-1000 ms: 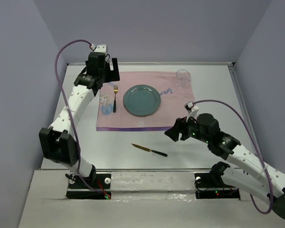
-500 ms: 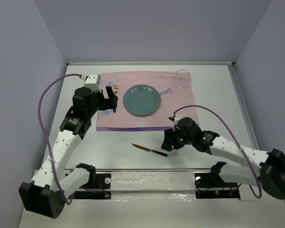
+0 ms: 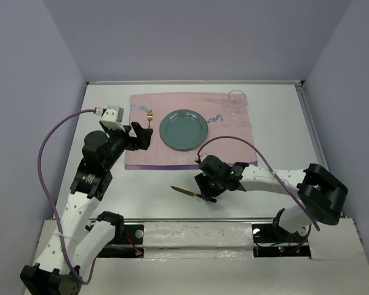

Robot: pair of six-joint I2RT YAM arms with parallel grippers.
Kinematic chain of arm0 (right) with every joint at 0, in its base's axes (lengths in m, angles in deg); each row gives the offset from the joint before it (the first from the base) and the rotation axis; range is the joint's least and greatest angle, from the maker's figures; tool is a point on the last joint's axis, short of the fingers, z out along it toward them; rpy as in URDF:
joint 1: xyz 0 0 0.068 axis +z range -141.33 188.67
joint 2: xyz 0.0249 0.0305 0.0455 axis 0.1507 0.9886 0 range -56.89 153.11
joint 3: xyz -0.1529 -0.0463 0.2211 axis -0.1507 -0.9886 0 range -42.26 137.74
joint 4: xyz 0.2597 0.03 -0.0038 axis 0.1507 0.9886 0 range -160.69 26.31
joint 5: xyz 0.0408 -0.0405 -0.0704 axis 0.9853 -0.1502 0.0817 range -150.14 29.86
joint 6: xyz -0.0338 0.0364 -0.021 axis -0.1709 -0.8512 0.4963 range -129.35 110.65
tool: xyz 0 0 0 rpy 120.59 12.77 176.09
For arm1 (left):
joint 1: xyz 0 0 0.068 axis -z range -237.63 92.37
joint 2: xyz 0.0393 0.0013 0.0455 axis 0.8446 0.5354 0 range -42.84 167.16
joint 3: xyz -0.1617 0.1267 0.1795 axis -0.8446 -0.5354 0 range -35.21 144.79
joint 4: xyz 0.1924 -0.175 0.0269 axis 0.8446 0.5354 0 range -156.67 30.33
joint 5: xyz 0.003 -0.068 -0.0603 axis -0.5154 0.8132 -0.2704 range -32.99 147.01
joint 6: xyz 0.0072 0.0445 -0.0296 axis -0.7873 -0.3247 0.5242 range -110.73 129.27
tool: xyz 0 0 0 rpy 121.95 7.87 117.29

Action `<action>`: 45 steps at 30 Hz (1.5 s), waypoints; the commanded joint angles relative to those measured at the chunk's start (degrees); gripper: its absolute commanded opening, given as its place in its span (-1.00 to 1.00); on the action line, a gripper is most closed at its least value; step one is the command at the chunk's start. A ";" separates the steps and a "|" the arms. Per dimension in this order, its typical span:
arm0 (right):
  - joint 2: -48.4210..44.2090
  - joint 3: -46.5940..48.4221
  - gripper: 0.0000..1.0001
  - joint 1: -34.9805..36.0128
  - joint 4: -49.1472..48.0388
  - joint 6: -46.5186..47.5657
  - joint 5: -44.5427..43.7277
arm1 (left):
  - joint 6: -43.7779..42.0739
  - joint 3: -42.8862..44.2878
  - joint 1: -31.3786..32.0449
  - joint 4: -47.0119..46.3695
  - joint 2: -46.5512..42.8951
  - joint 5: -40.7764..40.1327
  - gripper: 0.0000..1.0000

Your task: Set the dinner table for one person

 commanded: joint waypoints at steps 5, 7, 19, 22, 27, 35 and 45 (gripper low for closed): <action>7.85 8.67 -0.18 6.27 10.59 -0.21 -5.16 | -0.54 0.18 2.99 -2.72 -5.08 0.01 0.98; 10.83 10.61 -0.24 8.12 12.36 -0.38 -6.64 | -0.63 0.18 3.43 -2.72 -5.87 -0.35 0.98; 3.82 21.94 -1.00 8.07 14.39 0.75 -13.93 | -0.46 0.09 4.66 -2.72 -6.85 -2.19 0.98; 4.25 25.56 -1.00 2.88 12.73 3.30 -16.92 | -0.54 0.18 4.67 -2.72 -7.02 -2.81 0.98; 9.77 32.93 -1.00 -10.99 6.49 10.23 -17.46 | -0.81 0.18 5.10 -2.72 -7.63 -3.25 0.98; 19.18 39.97 -1.00 -23.94 3.14 12.71 -15.45 | -0.72 0.09 6.33 -2.72 -8.08 -4.57 0.98; 27.36 40.94 -1.00 -31.59 0.85 12.19 -10.26 | -0.81 0.09 7.30 -2.72 -7.72 -4.31 0.98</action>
